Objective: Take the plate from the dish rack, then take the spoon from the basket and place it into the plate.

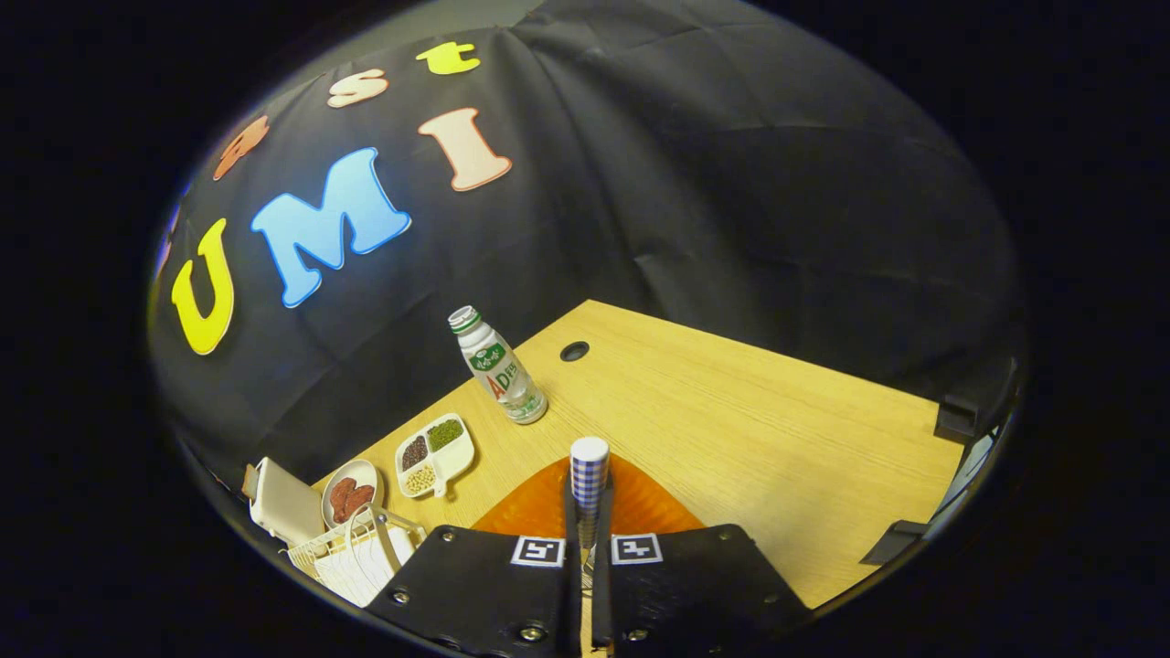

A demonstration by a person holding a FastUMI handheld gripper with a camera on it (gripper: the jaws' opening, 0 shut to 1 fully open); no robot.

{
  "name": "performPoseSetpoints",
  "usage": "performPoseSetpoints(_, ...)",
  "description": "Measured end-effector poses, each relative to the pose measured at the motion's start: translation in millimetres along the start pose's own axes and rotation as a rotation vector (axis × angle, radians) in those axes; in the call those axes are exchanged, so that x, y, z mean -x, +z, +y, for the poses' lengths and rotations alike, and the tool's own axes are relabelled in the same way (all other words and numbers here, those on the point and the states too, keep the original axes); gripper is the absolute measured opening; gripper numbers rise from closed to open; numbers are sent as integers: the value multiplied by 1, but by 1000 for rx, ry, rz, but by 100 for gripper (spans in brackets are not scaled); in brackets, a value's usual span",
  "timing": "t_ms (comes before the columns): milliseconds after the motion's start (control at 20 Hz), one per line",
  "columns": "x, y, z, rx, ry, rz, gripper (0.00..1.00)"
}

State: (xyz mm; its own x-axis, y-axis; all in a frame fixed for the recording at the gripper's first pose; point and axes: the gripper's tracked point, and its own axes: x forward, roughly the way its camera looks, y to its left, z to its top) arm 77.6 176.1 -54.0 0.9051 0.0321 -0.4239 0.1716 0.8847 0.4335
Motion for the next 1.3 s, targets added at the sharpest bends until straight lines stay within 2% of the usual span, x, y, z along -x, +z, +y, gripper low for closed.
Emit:
performPoseSetpoints(300,52,42,18,183,-5,-120,4)
performPoseSetpoints(550,107,45,52,270,56,-173,4)
performPoseSetpoints(750,151,10,89,347,156,-148,4)
performPoseSetpoints(1050,208,-71,146,460,343,-67,4)
performPoseSetpoints(1300,239,-117,174,567,440,-39,4)
